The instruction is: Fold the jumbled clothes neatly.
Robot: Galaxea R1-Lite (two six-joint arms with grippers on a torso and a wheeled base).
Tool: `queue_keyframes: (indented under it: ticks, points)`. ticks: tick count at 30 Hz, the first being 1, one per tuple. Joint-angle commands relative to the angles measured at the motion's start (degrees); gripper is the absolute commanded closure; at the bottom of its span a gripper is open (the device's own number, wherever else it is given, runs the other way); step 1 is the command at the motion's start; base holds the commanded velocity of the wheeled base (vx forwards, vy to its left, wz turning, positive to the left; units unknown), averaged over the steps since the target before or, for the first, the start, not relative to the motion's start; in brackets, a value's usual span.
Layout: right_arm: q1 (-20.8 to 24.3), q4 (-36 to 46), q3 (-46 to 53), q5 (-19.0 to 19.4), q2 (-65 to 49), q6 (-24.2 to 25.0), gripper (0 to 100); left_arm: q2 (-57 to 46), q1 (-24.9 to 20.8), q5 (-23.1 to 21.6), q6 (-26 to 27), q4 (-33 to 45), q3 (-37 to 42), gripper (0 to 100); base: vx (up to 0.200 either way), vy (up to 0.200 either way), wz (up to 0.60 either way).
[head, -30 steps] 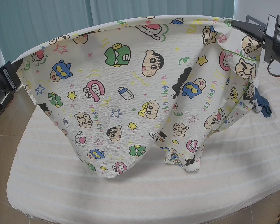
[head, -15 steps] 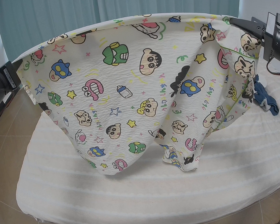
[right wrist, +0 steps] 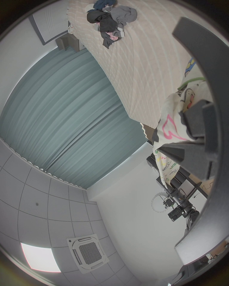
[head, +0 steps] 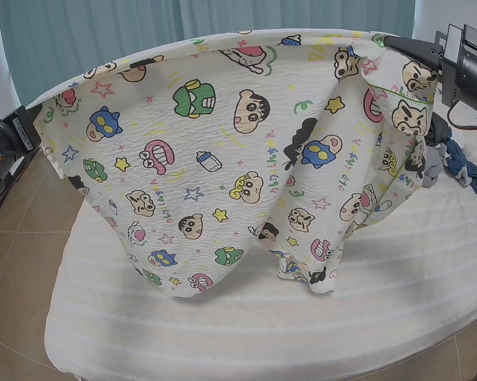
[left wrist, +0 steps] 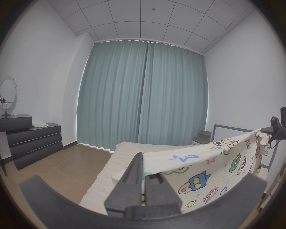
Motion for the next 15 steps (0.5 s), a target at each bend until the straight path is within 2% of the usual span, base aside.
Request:
queue_keyframes:
  ticks: [1,7,11,15]
  points:
    - [-0.1,-0.1,-1.1,1.0,1.6,0.1,100,2.4,0.9,0.1,-0.1,0.3,-1.0,100,0.000,0.000,0.00]
    - [-0.5,-0.1,-4.4,1.3,5.3,0.1,100,9.1,3.0,0.2,-0.1,0.4,-5.6,100,0.000,0.000,0.00]
    - [-2.7,0.0,-12.0,1.4,11.1,0.1,100,16.5,4.2,0.3,-0.2,2.4,-14.9,100,0.000,0.000,0.00]
    - [-4.5,0.6,-21.5,1.2,18.2,0.1,100,23.2,4.5,0.2,-0.7,9.1,-28.1,100,0.000,0.000,0.00]
